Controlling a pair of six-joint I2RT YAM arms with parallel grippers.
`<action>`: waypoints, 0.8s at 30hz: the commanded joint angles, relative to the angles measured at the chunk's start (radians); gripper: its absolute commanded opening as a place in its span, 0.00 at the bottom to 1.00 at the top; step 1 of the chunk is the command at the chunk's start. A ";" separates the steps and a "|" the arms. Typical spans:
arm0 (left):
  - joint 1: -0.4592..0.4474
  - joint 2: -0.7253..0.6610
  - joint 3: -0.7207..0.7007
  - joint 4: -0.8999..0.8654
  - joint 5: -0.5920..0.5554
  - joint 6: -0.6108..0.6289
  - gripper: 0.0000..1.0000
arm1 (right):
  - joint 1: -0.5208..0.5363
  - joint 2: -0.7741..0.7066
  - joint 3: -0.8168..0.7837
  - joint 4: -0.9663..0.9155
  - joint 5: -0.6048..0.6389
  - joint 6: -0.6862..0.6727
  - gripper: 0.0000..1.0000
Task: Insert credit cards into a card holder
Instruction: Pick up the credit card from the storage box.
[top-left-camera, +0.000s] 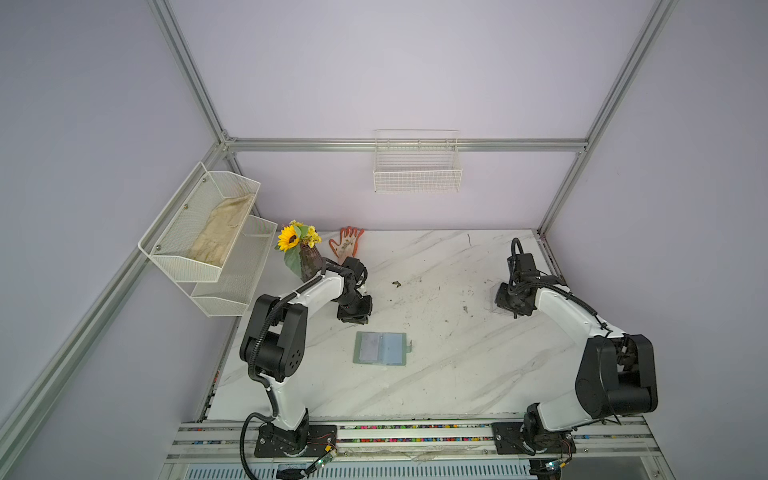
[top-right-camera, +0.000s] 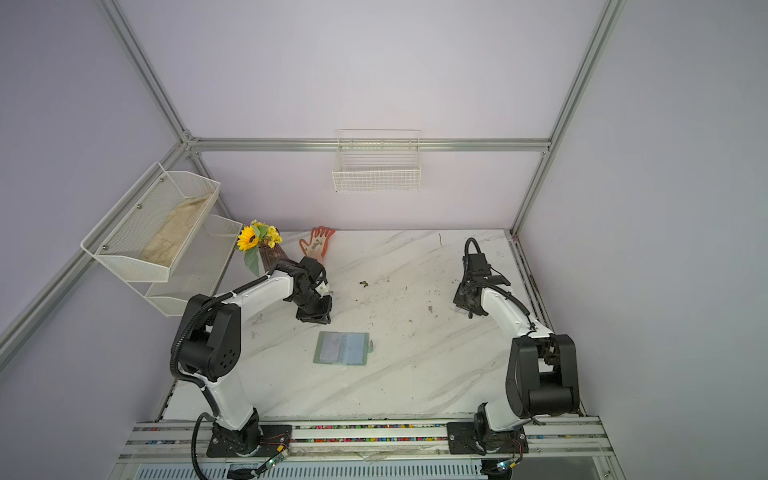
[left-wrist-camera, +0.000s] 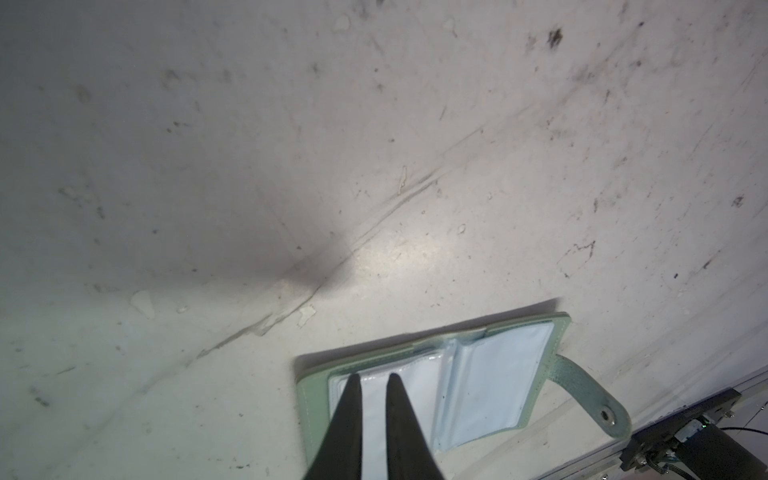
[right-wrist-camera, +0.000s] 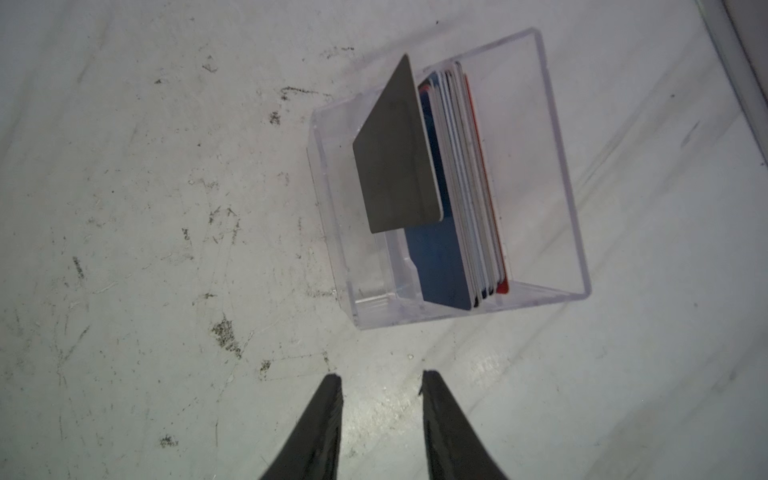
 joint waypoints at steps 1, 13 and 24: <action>-0.004 0.007 -0.027 0.011 0.004 0.009 0.14 | -0.029 -0.003 -0.006 0.061 -0.027 -0.007 0.35; -0.004 0.016 -0.020 0.011 0.002 0.005 0.14 | -0.069 0.066 -0.010 0.125 -0.083 -0.050 0.33; -0.004 0.022 -0.021 0.011 0.003 0.005 0.14 | -0.091 0.118 0.013 0.146 -0.067 -0.078 0.32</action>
